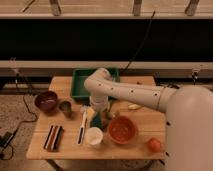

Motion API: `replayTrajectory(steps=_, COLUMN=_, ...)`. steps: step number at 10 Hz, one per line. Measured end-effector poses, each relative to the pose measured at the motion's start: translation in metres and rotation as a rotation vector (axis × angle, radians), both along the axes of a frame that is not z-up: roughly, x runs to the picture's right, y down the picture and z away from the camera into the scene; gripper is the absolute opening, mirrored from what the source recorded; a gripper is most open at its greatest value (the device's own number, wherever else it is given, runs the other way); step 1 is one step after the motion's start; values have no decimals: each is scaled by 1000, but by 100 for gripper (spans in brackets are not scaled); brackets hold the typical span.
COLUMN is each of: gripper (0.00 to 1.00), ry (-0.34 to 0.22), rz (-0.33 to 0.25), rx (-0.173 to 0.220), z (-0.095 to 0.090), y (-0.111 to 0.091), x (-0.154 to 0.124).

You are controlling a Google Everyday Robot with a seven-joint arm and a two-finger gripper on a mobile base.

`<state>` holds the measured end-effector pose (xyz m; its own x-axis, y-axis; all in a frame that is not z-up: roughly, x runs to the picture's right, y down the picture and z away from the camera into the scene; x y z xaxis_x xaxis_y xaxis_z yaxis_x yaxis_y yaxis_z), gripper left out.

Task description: Place sponge in red bowl

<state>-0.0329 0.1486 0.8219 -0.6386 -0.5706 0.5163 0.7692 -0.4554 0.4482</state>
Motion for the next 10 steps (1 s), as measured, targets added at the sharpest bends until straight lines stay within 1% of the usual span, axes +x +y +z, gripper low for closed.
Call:
replayTrajectory(steps=1, gripper=79, ry=-1, rz=-5, rx=-3, z=-1, y=3, x=-2)
replayTrajectory(steps=2, gripper=76, ry=-2, rz=-9, rx=-6, z=-1, y=5, x=-3)
replayTrajectory(steps=3, gripper=65, ry=-7, rz=-14, rx=-12, z=-2, y=9, x=-5)
replayTrajectory(steps=4, gripper=57, ry=-11, rz=-16, rx=-17, z=-3, y=11, x=-7)
replayTrajectory(steps=7, gripper=27, ry=-29, rz=-19, rx=-22, z=-7, y=14, x=-10)
replayTrajectory(steps=9, gripper=6, ry=-44, rz=-8, rx=-15, z=-12, y=13, x=-9)
replayTrajectory(steps=10, gripper=0, ry=-54, rz=9, rx=-3, z=-16, y=7, x=-5)
